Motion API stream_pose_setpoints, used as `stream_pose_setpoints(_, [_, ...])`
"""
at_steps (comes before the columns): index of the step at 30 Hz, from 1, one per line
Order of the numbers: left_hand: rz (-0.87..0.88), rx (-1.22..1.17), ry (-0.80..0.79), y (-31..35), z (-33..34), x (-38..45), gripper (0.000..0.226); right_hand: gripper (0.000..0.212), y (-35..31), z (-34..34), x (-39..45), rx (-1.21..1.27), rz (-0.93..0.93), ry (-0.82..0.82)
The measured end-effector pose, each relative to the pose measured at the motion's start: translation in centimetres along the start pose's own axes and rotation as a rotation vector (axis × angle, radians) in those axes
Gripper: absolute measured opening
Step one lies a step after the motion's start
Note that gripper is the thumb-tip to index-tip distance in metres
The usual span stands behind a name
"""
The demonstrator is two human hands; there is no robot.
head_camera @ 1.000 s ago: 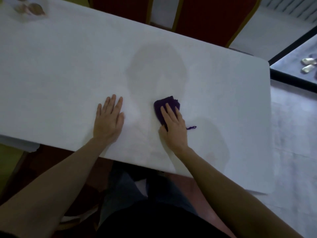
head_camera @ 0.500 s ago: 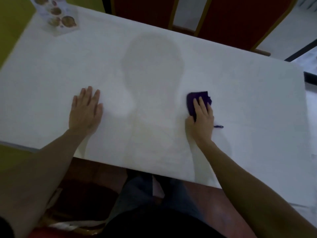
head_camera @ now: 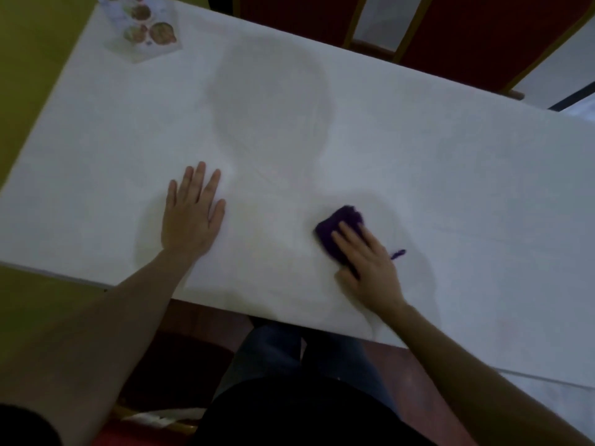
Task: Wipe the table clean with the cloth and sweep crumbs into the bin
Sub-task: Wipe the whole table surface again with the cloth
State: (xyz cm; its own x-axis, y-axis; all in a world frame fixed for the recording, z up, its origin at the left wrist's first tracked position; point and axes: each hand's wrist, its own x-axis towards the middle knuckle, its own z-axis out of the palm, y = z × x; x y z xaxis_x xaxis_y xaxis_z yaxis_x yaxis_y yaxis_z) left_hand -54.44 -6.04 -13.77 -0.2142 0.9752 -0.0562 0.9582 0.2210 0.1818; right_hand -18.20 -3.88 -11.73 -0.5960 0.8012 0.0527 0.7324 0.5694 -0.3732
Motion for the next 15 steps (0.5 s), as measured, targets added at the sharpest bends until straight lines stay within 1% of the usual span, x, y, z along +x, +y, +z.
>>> stream_pose_setpoints(2, [0.001,0.006,0.0,0.0,0.0,0.0,0.06,0.06,2.9,-1.1,1.8,-0.006,0.122,0.017])
stream_pose_setpoints(4, [-0.001,0.005,-0.001,-0.1,0.0,-0.1,0.06,0.063,4.3,-2.0,5.3,0.001,0.285,0.048])
stream_pose_setpoints(6, [0.002,0.006,0.0,-0.1,0.1,-0.2,0.06,0.065,4.2,-2.2,9.8,0.018,0.427,0.07])
stream_pose_setpoints(8, [0.011,0.002,0.008,-0.2,0.2,-0.2,0.059,0.066,3.1,-1.8,14.6,0.037,0.495,0.09])
stream_pose_setpoints(9, [0.014,-0.001,0.01,-0.3,0.2,-0.3,0.059,0.066,2.1,-1.4,16.7,0.045,0.496,0.09])
stream_pose_setpoints(11, [0.012,0.006,0.012,-0.5,0.2,-0.3,0.06,0.065,-0.6,-0.2,19.8,0.056,0.433,0.059])
stream_pose_setpoints(13, [0.011,0.019,0.013,-0.5,0.1,-0.2,0.06,0.065,-3.7,1.2,20.9,0.066,0.316,0.006])
stream_pose_setpoints(15, [0.015,0.019,0.009,-0.4,0.0,-0.3,0.06,0.064,-6.2,2.4,19.8,0.071,0.186,-0.028])
